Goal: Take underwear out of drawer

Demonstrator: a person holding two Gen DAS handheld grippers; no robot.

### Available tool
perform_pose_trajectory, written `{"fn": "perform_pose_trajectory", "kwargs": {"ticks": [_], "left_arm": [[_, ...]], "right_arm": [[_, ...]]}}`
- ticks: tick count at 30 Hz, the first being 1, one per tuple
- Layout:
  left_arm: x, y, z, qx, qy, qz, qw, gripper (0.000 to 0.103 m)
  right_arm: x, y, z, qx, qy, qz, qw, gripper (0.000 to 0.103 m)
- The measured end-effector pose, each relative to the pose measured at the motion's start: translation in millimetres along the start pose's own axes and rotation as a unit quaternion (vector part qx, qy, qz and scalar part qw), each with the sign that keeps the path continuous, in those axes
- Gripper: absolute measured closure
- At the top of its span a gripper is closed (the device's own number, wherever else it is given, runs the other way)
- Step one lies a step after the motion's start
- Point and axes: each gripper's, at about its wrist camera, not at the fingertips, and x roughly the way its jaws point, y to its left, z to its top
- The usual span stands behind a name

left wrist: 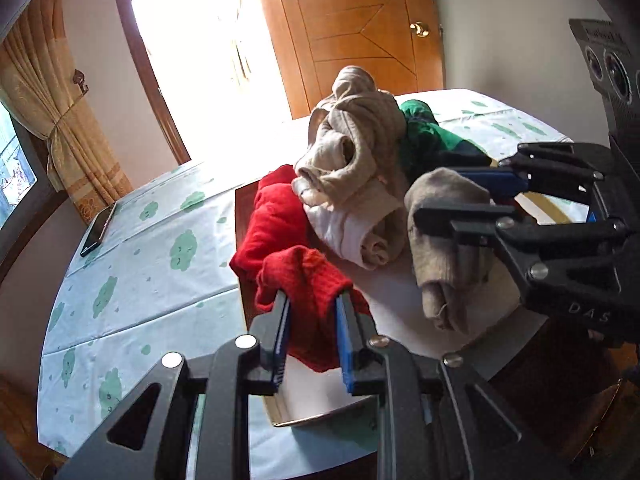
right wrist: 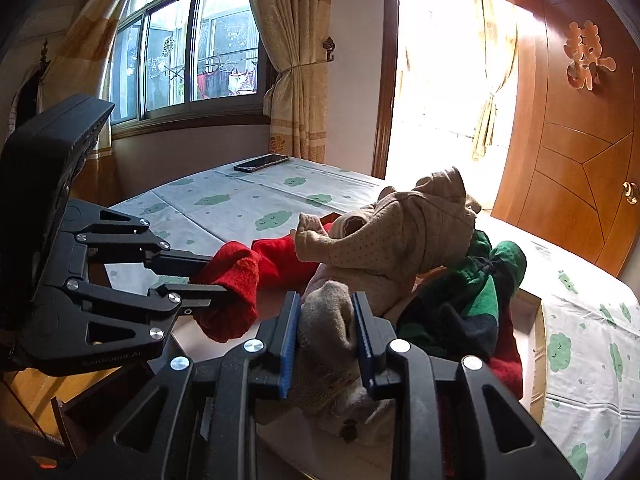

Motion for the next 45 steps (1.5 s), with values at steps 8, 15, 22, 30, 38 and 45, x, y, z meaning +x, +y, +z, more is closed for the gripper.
{"fn": "perform_pose_trajectory", "kwargs": {"ticks": [8, 15, 22, 30, 38, 45], "left_arm": [[1.2, -5.1, -15.6, 0.016, -0.011, 0.026, 0.9995, 0.051], [-25.8, -16.4, -24.7, 0.029, -0.044, 0.048, 0.9974, 0.028], [-59.5, -27.0, -35.3, 0.005, -0.083, 0.05, 0.9952, 0.017], [-81.8, -45.6, -48.8, -0.015, -0.113, 0.034, 0.9929, 0.012], [-89.4, -57.8, -59.7, -0.03, -0.124, 0.029, 0.9914, 0.007], [-94.7, -59.5, -62.2, -0.039, -0.13, 0.029, 0.9902, 0.004]], "right_arm": [[3.0, -12.7, -12.1, 0.044, 0.0, 0.0, 0.999, 0.036], [-24.2, -23.9, -20.6, 0.062, -0.014, -0.009, 0.998, 0.028], [-64.9, -33.5, -36.3, 0.097, -0.037, -0.011, 0.994, 0.025], [-111.4, -29.3, -66.5, 0.113, -0.067, -0.028, 0.991, 0.022], [-134.0, -16.7, -84.2, 0.121, -0.081, -0.027, 0.989, 0.021], [-144.8, -5.4, -83.6, 0.11, -0.094, -0.031, 0.989, 0.021]]}}
